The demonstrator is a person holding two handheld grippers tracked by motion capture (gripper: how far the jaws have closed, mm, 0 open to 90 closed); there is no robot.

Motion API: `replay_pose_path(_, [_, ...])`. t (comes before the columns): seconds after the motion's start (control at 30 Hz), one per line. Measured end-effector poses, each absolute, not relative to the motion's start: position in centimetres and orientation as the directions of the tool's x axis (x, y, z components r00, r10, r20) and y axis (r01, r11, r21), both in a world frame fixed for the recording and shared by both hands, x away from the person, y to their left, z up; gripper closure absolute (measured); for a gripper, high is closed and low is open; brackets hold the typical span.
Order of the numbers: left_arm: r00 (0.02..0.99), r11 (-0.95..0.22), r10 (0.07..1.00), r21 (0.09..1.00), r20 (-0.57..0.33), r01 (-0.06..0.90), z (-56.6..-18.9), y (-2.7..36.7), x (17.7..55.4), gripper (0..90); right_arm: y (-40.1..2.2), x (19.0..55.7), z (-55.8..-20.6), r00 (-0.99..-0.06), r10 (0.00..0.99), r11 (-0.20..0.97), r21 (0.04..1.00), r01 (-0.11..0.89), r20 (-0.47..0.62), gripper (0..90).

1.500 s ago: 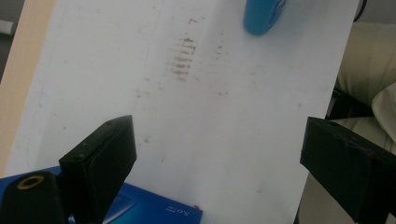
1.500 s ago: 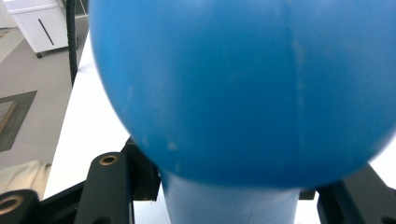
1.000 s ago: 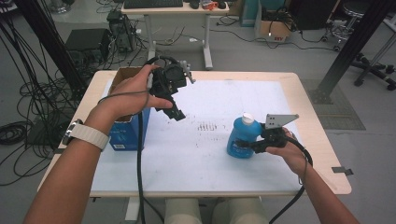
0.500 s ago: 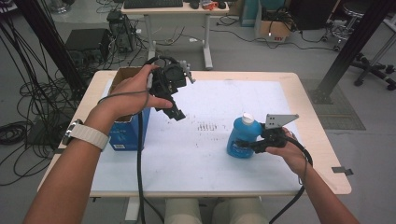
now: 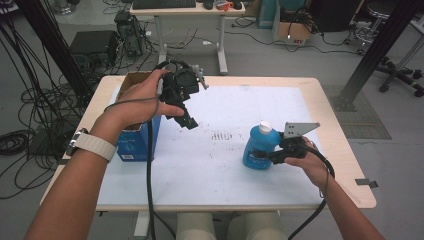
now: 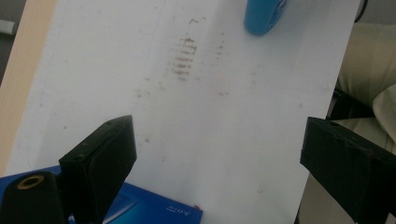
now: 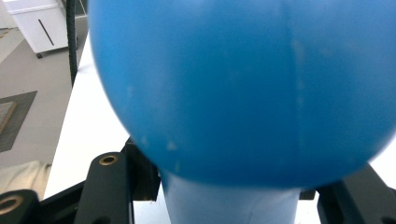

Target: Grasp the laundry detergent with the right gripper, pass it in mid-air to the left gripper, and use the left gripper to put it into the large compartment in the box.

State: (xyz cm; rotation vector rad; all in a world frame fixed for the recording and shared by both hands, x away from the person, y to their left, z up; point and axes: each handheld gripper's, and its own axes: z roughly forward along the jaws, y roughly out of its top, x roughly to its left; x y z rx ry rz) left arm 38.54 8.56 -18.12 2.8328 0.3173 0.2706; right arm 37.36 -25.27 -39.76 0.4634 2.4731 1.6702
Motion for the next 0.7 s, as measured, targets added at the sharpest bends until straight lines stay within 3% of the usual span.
replay_pose_path(0.7, [0.957, -0.936, 0.247, 0.293, 0.155, 0.194, -18.02, 8.69, 38.47, 10.8, -25.27, 37.37, -39.8, -0.946, 0.316, 0.341, 0.922, 0.181, 0.069, 42.1])
